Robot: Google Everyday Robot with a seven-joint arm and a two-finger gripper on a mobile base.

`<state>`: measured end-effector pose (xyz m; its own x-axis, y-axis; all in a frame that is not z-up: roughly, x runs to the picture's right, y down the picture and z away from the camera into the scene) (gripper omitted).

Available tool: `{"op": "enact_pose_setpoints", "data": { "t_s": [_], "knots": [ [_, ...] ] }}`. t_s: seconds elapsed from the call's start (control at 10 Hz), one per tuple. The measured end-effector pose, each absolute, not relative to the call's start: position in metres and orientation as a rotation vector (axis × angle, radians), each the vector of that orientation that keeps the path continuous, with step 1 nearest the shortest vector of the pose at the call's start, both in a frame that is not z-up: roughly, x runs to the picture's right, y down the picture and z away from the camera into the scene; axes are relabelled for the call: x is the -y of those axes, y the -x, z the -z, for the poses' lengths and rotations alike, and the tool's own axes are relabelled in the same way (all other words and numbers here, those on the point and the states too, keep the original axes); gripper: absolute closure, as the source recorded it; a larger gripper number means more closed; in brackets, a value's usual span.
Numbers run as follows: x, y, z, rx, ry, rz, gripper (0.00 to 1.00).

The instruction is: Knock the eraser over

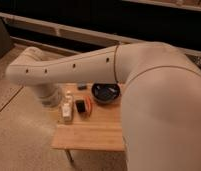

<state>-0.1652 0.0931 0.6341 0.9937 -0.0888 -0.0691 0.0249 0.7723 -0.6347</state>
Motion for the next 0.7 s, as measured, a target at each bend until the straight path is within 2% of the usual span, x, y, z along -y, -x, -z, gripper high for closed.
{"op": "enact_pose_setpoints", "data": {
  "t_s": [0.2, 0.4, 0.7],
  "knots": [
    [-0.102, 0.161, -0.651, 0.04, 0.743, 0.018, 0.35],
    [-0.123, 0.142, -0.662, 0.09, 0.852, -0.029, 0.35],
    [-0.165, 0.108, -0.675, 0.041, 1.071, -0.024, 0.35]
  ]
}}
